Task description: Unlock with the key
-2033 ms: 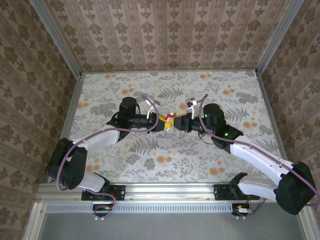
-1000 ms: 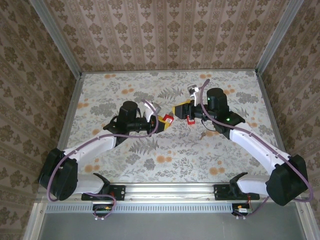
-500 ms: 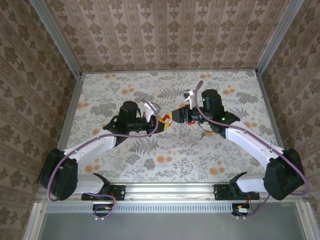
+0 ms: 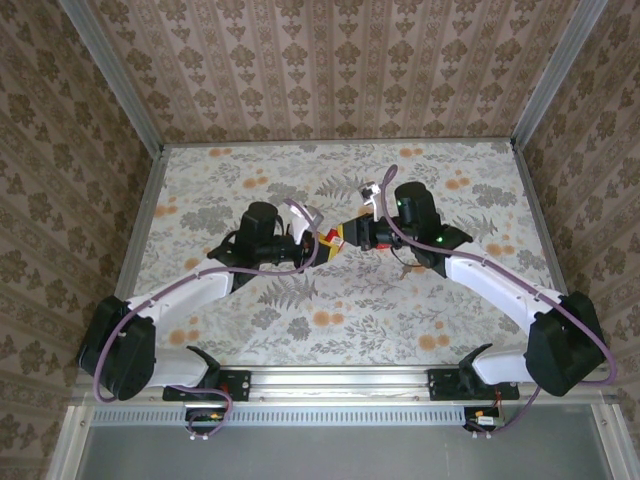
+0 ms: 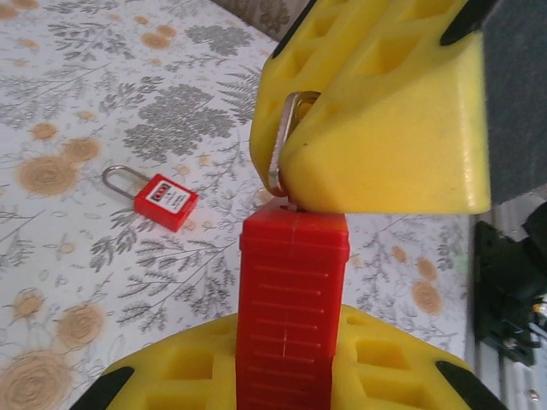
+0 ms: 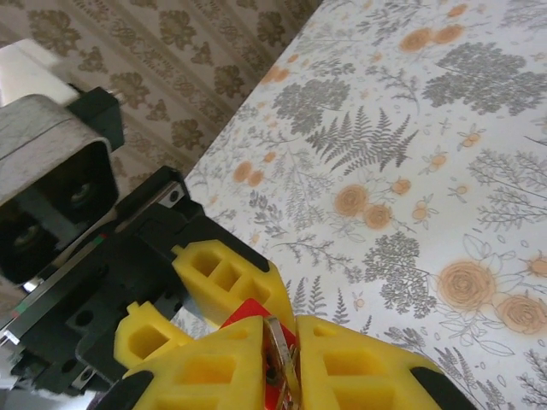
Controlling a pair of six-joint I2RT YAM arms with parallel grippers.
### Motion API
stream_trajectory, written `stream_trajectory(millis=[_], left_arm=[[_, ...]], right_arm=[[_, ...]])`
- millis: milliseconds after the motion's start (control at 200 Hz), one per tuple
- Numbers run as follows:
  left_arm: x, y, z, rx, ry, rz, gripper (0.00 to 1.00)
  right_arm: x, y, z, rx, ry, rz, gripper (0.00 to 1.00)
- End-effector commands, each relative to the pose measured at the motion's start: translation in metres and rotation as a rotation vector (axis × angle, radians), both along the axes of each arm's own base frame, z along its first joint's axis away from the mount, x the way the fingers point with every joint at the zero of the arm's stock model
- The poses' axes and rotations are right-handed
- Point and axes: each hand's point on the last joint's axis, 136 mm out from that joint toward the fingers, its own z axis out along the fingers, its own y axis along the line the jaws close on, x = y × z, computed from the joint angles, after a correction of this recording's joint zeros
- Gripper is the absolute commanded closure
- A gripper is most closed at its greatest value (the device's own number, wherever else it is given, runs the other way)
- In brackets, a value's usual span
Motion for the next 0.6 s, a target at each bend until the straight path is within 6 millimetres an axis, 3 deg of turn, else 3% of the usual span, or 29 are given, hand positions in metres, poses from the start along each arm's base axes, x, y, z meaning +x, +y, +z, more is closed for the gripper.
stream_trajectory(millis=[0, 260, 495, 595], left_arm=[[0.003, -0.007, 0.008, 0.048, -0.089, 0.010, 1.00], [0.011, -0.010, 0.001, 0.181, -0.217, 0.108, 1.00], [0.014, -0.008, 0.004, 0.179, -0.245, 0.144, 1.00], [0.015, -0.005, 0.007, 0.171, -0.258, 0.157, 1.00]], right_arm=[[-0.004, 0.006, 0.008, 0.006, -0.010, -0.038, 0.84], [0.003, 0.010, -0.010, -0.056, 0.091, -0.215, 0.86], [0.003, 0.011, -0.009, -0.044, 0.123, -0.245, 0.84], [0.003, 0.011, -0.008, -0.049, 0.142, -0.252, 0.78]])
